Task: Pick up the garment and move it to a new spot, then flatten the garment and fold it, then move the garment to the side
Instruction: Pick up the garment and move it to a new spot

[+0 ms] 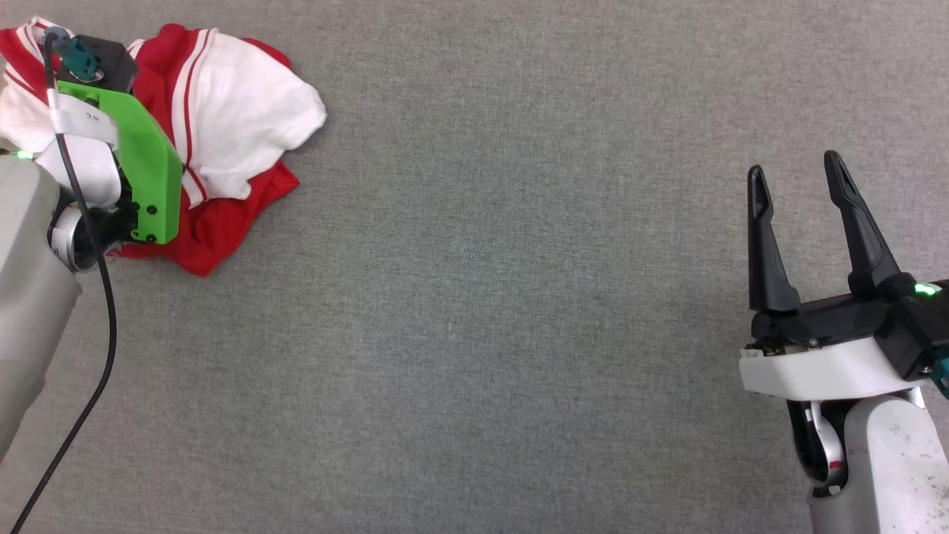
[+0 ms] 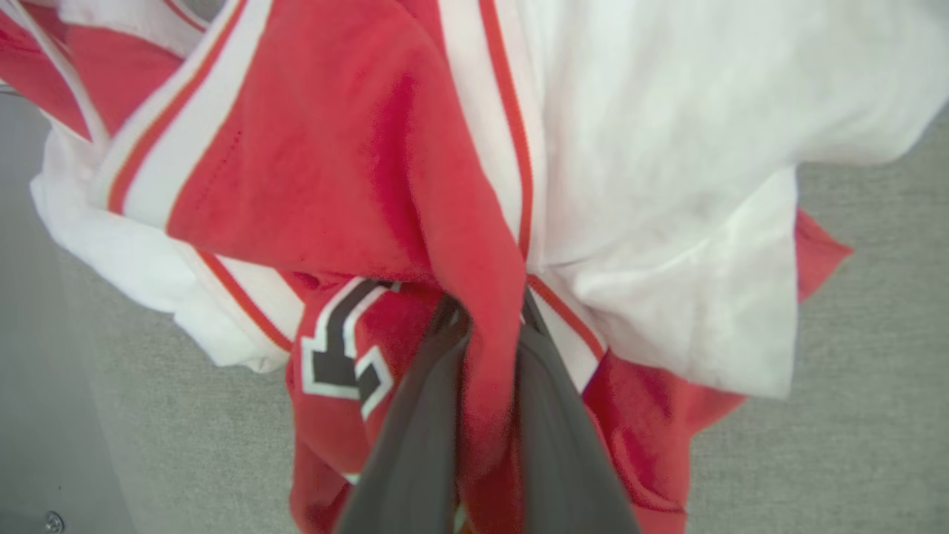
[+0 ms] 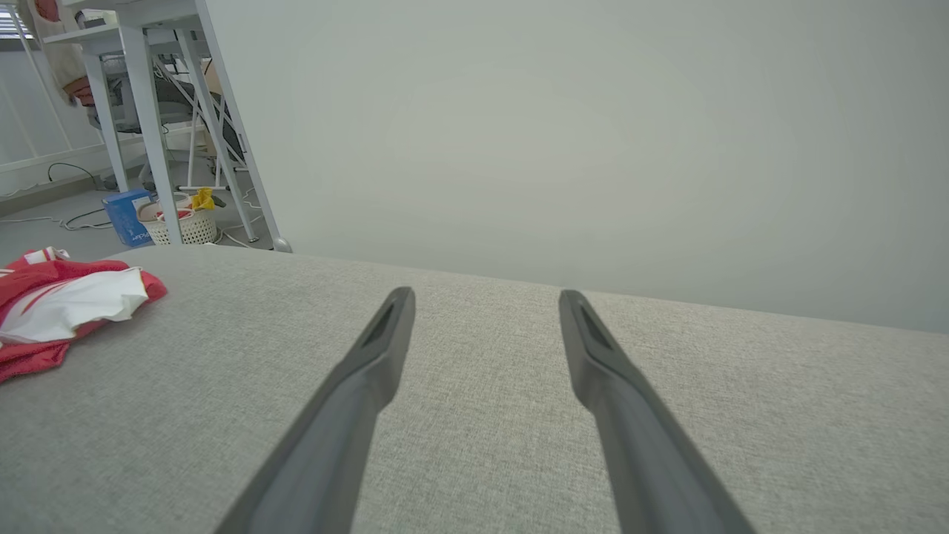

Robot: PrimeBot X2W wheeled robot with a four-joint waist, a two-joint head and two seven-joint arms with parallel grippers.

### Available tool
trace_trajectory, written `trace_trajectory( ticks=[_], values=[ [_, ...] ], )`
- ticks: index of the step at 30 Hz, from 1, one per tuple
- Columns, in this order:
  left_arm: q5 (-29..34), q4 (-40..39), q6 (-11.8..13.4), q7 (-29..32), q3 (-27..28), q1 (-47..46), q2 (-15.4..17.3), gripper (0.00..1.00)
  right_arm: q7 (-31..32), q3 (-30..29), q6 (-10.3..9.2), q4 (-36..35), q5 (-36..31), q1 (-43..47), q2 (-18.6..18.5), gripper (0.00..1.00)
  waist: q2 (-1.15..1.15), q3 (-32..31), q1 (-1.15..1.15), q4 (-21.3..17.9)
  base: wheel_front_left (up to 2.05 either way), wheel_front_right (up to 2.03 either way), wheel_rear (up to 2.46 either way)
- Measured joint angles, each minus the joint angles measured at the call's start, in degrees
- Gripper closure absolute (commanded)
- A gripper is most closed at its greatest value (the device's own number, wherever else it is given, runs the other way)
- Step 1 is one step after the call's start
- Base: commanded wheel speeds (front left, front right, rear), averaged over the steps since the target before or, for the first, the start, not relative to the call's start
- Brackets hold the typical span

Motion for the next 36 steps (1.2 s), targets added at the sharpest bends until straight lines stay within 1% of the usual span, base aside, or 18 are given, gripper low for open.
trace_trajectory(
  ticks=[4,9,13,17,21,25,31,36],
  values=[
    [0.1,-5.3,0.0,-3.7,-2.7,0.0,1.4,1.0,0.0,-0.2,0.0,0.5,0.9,1.5,0.0,0.0,0.0,-2.7,0.0,0.2,0.0,0.0,0.0],
    [0.0,-13.7,0.0,-6.4,-7.1,0.7,2.6,1.0,0.0,-0.4,0.0,0.9,2.3,3.0,0.0,0.0,0.0,-6.3,0.0,0.4,0.0,0.0,0.0],
    [0.0,-19.1,0.0,-7.6,-9.9,1.5,2.5,1.0,0.0,-0.2,0.0,1.1,3.0,3.5,0.0,0.0,0.0,-8.6,-0.01,0.3,0.0,0.0,0.0],
    [0.5,-23.5,0.0,-8.5,-12.4,1.4,1.4,1.0,0.0,-0.4,0.0,1.0,3.5,3.5,0.0,0.0,0.0,-10.0,-0.01,-1.0,0.0,0.0,0.0],
    [0.7,-27.1,0.0,-9.2,-15.8,0.7,-1.1,1.0,0.0,-0.7,0.0,0.8,4.1,3.5,0.0,0.0,0.0,-10.5,-0.01,-3.3,0.0,0.0,0.0],
    [0.7,-28.2,0.0,-10.4,-18.9,-1.6,-4.3,1.0,0.0,-1.2,0.0,0.6,4.9,3.5,0.0,0.0,0.0,-10.4,-0.01,-6.3,0.0,0.0,0.0],
    [0.4,-25.7,0.0,-14.0,-23.9,-5.2,-11.3,1.0,0.0,-2.4,0.0,0.2,6.1,3.5,0.0,0.0,0.0,-9.3,-0.01,-10.7,0.0,0.0,0.0],
    [0.1,-21.6,0.0,-17.6,-27.8,-7.0,-18.0,1.0,0.0,-3.7,0.0,-0.2,6.5,3.5,-0.1,0.0,0.01,-7.7,-0.01,-13.6,0.0,0.0,0.0]
  ],
)
